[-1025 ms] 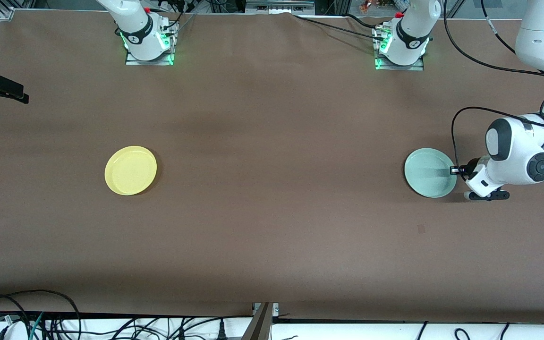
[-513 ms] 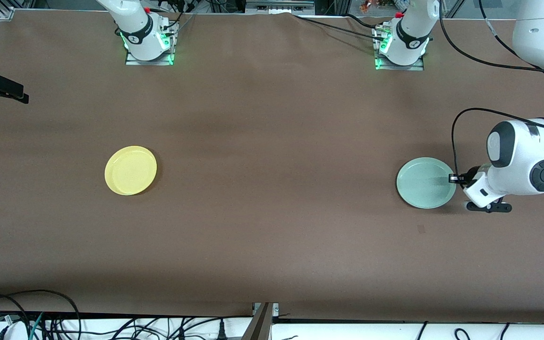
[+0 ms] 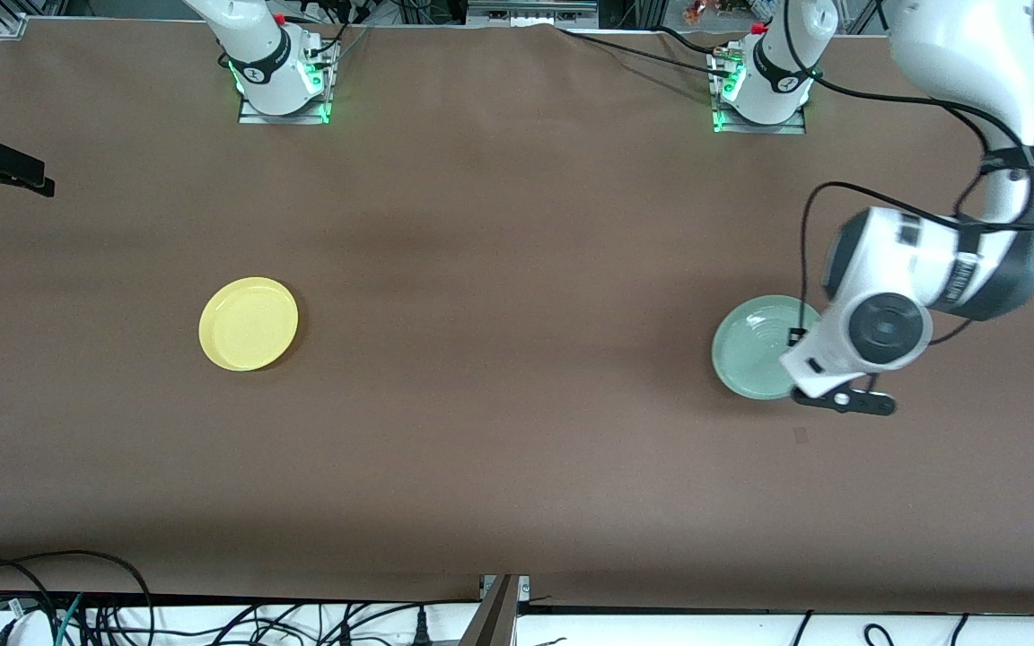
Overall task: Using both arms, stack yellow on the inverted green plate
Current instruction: 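Lift the green plate with the left gripper toward the table middle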
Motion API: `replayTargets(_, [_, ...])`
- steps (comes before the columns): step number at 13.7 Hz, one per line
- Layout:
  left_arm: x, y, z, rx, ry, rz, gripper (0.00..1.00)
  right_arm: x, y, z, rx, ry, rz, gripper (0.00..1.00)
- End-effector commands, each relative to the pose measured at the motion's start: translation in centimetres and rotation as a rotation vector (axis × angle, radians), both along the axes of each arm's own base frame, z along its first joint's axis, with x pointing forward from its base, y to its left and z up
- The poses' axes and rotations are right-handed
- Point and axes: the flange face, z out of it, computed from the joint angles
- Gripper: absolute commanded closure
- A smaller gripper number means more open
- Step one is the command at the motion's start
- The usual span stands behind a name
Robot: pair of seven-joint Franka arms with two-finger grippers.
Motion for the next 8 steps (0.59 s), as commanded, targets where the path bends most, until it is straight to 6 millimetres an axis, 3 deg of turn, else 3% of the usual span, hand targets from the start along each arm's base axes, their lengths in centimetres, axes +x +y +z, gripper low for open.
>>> replayTargets(1, [-0.9, -6.3, 2.3, 0.063, -0.033, -0.039, 1.00, -0.1, -0.2, 0.5, 0.006, 0.003, 0.000, 0.00])
replayTargets(5, [-4.2, -16.2, 3.4, 0.125, -0.123, -0.088, 1.00, -0.1, -0.2, 0.5, 0.006, 0.003, 0.000, 0.00])
replayTargets(8, [-8.0, -23.9, 1.6, 0.247, -0.237, -0.145, 1.00, -0.1, -0.3, 0.5, 0.006, 0.001, -0.002, 0.00])
